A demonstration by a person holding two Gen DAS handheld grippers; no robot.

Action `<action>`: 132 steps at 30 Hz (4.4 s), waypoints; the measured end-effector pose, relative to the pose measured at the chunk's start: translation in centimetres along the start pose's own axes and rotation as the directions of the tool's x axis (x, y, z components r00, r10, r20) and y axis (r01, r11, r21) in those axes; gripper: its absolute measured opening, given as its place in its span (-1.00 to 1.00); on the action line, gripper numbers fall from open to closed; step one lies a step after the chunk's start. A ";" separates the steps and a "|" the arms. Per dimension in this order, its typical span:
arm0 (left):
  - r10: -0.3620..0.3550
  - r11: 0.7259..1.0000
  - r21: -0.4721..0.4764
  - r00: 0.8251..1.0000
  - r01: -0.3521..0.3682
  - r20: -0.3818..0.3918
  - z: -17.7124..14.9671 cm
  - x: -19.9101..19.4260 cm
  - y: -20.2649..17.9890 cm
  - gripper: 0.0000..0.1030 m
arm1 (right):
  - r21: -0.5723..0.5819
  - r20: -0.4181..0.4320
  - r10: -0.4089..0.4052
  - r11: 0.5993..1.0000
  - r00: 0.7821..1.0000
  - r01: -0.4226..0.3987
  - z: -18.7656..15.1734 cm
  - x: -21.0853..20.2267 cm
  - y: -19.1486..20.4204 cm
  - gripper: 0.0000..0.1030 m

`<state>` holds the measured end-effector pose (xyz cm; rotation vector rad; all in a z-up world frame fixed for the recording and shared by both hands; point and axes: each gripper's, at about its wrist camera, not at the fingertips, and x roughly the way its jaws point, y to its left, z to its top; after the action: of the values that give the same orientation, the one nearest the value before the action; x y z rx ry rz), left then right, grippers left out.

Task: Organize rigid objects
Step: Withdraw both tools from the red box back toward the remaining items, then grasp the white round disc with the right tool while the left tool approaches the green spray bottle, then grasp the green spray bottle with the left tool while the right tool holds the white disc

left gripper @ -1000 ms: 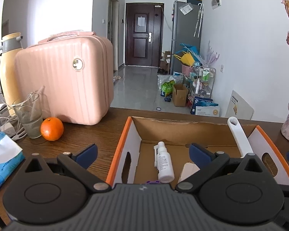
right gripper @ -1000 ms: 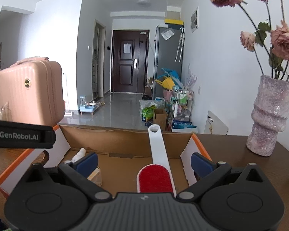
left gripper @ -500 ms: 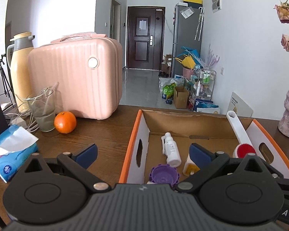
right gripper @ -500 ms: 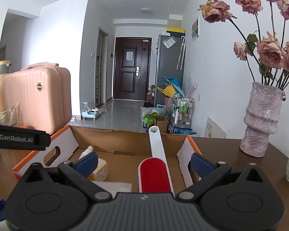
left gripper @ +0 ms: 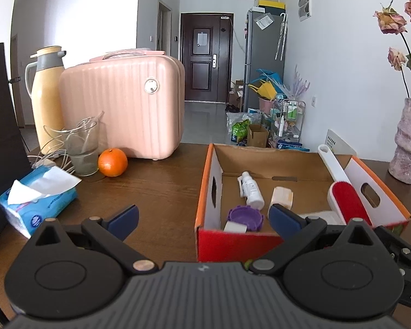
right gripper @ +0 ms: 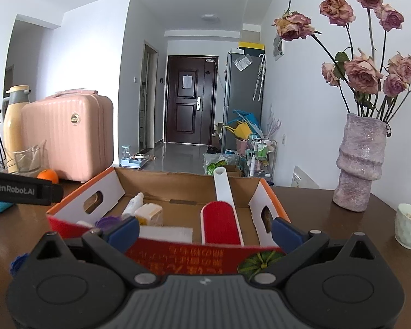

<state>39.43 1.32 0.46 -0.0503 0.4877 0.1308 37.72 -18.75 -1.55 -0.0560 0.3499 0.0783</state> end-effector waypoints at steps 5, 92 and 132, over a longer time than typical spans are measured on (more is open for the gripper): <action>-0.015 1.000 0.001 1.000 0.015 -0.004 -1.1 -1.9 0.4 1.00 | -0.007 -0.001 0.007 1.000 1.000 -0.007 -1.1 -2.0 0.3 1.00; -0.134 0.990 0.009 0.976 0.138 -0.171 -8.7 -6.4 3.2 1.00 | 0.024 -0.221 0.127 0.992 0.967 -0.125 -6.4 -3.3 1.0 -0.26; -0.245 0.912 0.250 0.922 0.324 -0.301 -6.0 4.4 -1.3 0.17 | 0.109 -0.203 0.026 0.994 0.979 -0.004 -6.1 -2.5 -2.2 -0.26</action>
<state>40.65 0.03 -6.84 0.1573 0.7572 -0.2443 33.50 -21.54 -6.33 0.0467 0.5598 0.0687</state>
